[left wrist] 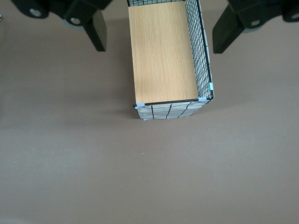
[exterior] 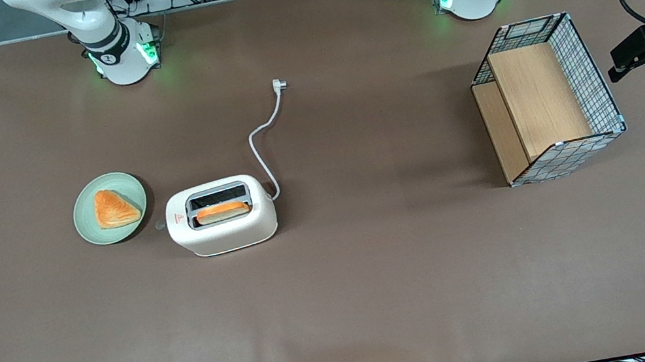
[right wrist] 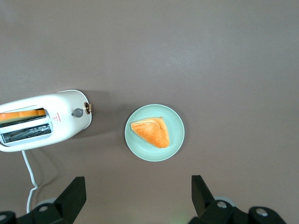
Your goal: Press toaster button with right arm
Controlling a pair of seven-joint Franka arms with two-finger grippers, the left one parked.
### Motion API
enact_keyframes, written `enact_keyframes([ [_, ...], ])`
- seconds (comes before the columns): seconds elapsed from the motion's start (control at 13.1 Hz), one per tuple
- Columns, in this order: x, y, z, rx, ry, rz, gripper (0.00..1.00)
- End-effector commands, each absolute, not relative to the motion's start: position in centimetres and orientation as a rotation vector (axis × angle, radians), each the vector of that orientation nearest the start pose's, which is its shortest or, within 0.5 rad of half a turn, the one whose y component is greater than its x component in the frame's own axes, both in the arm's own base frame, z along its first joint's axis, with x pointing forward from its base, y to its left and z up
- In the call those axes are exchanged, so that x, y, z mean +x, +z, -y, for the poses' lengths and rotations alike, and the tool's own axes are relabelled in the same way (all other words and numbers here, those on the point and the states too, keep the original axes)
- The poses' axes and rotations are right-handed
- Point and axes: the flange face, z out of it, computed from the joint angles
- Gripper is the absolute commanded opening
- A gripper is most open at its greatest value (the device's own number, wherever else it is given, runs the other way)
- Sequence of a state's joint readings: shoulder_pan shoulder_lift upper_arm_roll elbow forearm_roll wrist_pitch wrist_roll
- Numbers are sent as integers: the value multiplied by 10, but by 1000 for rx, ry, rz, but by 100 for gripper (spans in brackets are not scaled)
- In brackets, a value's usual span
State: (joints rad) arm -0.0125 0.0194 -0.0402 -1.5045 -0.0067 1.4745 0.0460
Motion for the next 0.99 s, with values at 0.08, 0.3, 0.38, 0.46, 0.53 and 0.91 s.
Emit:
enact_keyframes([
  [0.08,544,640,25,-3177,70,-166,100],
  [0.3,545,644,27,-3174,58,-170,100],
  [0.38,545,646,26,-3171,46,-160,100],
  [0.46,545,648,26,-3170,41,-157,100],
  [0.53,546,648,26,-3167,39,-154,100],
  [0.91,547,647,26,-3166,44,-152,100],
])
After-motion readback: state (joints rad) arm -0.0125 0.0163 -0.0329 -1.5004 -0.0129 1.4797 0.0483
